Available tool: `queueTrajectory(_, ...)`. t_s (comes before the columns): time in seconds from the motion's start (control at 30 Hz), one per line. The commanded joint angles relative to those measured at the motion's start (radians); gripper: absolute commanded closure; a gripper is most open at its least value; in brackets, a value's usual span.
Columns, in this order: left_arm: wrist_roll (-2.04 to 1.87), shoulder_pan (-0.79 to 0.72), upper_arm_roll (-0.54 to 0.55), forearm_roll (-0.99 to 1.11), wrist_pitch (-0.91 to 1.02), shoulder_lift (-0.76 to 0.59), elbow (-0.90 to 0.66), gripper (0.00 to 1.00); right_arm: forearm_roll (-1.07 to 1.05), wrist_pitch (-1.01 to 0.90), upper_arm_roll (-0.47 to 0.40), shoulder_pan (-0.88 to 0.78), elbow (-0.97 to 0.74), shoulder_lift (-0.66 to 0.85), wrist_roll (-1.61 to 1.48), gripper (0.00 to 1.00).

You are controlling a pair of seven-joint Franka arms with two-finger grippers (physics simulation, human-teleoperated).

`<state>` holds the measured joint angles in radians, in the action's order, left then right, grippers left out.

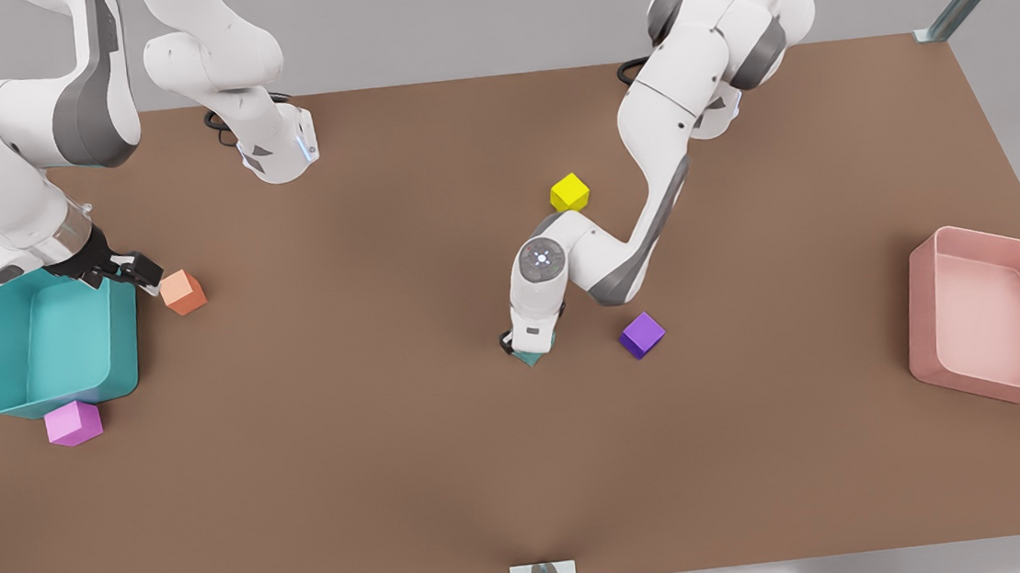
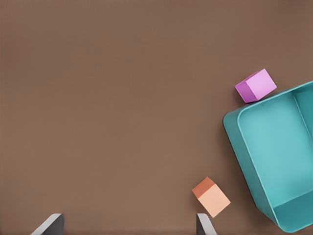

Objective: Stack the two blue cubes on top of each other

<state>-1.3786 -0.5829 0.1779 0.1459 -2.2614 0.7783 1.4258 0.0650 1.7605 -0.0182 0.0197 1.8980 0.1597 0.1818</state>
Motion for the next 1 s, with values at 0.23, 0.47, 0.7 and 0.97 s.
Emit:
queueTrajectory(0.23, -0.143, -0.005, 0.000, 0.018, -0.006, 0.007, 0.001, 0.36, -0.002, 0.002, 0.001, 0.000, 0.000, 0.000, 0.019, 0.00)
queueTrajectory(0.47, -0.160, -0.014, 0.000, 0.026, -0.004, 0.007, 0.001, 0.34, -0.002, 0.002, 0.001, 0.000, 0.000, 0.000, 0.019, 0.00)
queueTrajectory(0.7, -0.158, -0.015, 0.000, 0.035, 0.005, 0.001, 0.002, 0.00, -0.002, 0.002, 0.001, 0.000, 0.000, -0.002, 0.019, 0.00)
queueTrajectory(0.97, -0.171, -0.018, 0.000, 0.034, 0.019, -0.010, 0.001, 0.00, -0.002, 0.002, 0.000, 0.000, 0.000, -0.002, 0.019, 0.00)
